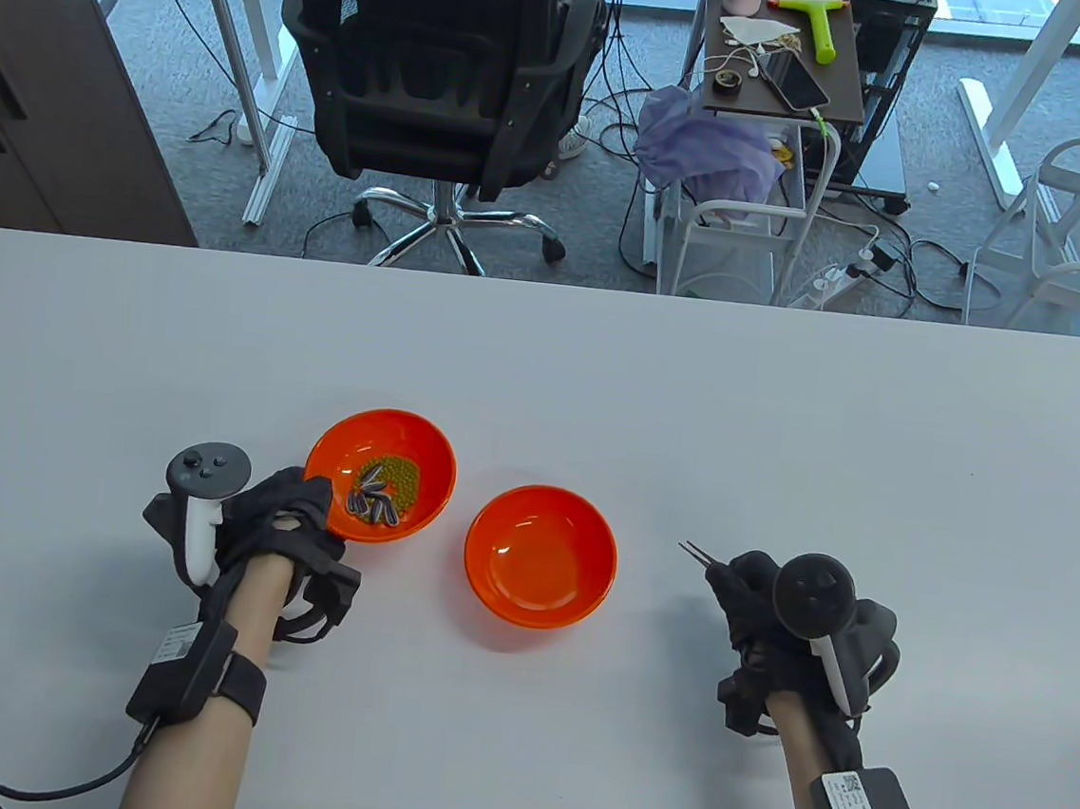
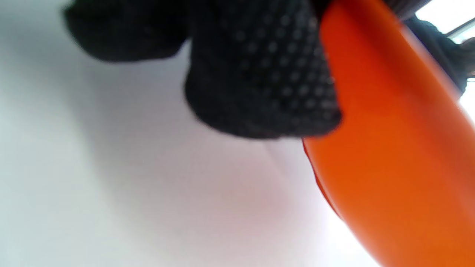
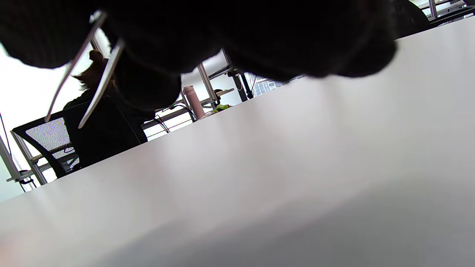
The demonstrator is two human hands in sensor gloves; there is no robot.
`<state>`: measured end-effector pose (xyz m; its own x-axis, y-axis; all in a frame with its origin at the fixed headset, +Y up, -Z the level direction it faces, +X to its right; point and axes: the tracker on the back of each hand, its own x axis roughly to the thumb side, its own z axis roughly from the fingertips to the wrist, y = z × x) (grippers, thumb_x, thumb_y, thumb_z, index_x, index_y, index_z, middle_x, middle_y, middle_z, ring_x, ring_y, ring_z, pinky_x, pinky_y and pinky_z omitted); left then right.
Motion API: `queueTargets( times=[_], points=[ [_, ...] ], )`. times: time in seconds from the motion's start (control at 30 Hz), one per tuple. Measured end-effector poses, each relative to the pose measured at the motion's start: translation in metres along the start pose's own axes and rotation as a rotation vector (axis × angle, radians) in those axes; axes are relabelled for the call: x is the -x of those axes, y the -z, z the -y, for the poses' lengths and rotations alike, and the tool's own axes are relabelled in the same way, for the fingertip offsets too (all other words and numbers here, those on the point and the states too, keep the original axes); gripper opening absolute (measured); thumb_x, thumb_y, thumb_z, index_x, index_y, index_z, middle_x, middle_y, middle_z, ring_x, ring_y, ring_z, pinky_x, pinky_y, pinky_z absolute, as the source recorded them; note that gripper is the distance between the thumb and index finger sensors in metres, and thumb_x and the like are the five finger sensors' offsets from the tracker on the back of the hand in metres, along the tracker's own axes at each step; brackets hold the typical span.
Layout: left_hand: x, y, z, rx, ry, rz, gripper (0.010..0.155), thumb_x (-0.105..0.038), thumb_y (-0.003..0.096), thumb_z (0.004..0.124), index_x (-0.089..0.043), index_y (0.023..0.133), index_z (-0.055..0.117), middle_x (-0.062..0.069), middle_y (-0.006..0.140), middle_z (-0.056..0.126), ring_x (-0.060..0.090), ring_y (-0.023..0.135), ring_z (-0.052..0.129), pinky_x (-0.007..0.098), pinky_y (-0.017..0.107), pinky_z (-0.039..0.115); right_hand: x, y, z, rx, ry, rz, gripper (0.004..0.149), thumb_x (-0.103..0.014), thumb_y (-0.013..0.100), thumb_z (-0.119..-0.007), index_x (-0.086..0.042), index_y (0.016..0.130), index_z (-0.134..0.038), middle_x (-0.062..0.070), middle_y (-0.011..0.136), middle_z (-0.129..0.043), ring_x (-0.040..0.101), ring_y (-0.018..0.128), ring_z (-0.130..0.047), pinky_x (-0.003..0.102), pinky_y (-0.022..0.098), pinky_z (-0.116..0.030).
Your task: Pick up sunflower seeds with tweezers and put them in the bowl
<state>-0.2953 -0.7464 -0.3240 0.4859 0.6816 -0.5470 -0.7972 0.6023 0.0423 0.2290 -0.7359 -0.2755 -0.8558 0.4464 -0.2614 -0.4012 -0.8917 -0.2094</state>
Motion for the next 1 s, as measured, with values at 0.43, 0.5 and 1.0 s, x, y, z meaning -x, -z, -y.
queueTargets(
  times=[0.43, 0.5, 1.0],
  points=[
    [-0.021, -0.074, -0.003, 0.175, 0.141, 0.290, 0.047, -0.043, 0.0461, 0.078, -0.017, 0.084, 0.087, 0.003, 0.042, 0.107, 0.011, 0.008, 0.105, 0.034, 0.017, 0.093, -0.011, -0.007, 0.005, 0.035, 0.029, 0.057, 0.039, -0.059, 0.028, -0.087, -0.037, 0.053, -0.106, -0.015, 0.027, -0.096, 0.012, 0.022, -0.099, 0.038, 0.039, -0.089],
    [-0.015, -0.083, 0.001, 0.193, 0.163, 0.316, 0.047, -0.043, 0.0463, 0.078, -0.017, 0.084, 0.087, 0.003, 0.041, 0.107, 0.011, 0.008, 0.104, 0.034, 0.017, 0.093, -0.014, -0.010, 0.009, 0.057, 0.049, 0.070, 0.038, -0.059, 0.027, -0.087, -0.038, 0.053, -0.106, -0.015, 0.027, -0.096, 0.011, 0.022, -0.099, 0.038, 0.039, -0.090],
    [0.003, -0.095, 0.022, 0.287, 0.256, 0.405, 0.049, -0.043, 0.0468, 0.077, -0.018, 0.088, 0.085, 0.004, 0.040, 0.105, 0.011, 0.007, 0.103, 0.034, 0.017, 0.093, -0.100, -0.050, 0.028, 0.093, 0.132, 0.436, 0.042, -0.055, 0.026, -0.091, -0.033, 0.057, -0.107, -0.017, 0.030, -0.097, 0.010, 0.024, -0.100, 0.038, 0.042, -0.090]
  ],
)
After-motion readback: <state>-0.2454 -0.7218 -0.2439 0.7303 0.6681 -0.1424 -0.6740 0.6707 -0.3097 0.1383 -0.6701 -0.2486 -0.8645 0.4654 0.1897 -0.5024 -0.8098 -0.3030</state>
